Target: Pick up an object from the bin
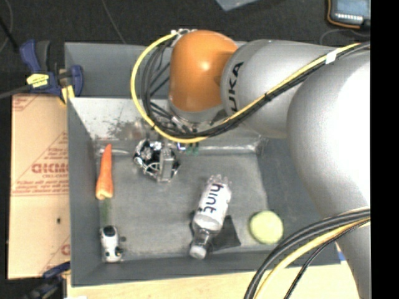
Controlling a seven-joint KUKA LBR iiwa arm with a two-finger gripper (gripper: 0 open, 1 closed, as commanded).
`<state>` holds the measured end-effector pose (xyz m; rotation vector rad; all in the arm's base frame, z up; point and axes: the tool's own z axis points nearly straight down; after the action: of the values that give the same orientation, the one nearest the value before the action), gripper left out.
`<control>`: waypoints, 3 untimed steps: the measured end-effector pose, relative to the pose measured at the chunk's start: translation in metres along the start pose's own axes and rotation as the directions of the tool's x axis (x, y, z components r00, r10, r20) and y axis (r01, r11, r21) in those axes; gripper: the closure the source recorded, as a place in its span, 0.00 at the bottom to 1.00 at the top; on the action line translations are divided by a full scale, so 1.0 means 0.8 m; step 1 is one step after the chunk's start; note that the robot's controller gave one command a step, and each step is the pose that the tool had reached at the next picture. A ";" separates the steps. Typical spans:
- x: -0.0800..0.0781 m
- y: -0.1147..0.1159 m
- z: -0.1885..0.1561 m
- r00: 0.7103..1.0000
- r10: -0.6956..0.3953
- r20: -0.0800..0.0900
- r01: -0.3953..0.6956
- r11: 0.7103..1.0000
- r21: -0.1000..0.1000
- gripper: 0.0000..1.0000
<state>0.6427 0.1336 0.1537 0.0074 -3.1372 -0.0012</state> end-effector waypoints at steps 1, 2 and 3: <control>-0.002 0.000 -0.006 1.000 0.002 0.007 -0.002 1.000 -0.001 0.00; 0.000 -0.010 0.041 1.000 0.020 0.015 -0.020 1.000 -0.003 0.00; -0.006 -0.058 0.097 0.959 0.284 0.013 -0.284 0.959 -0.009 1.00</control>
Offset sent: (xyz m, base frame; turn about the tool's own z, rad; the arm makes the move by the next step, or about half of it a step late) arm -0.0087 -0.0188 -0.0836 0.0514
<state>0.6471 0.0870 0.0762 -0.4445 -3.1199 -0.0117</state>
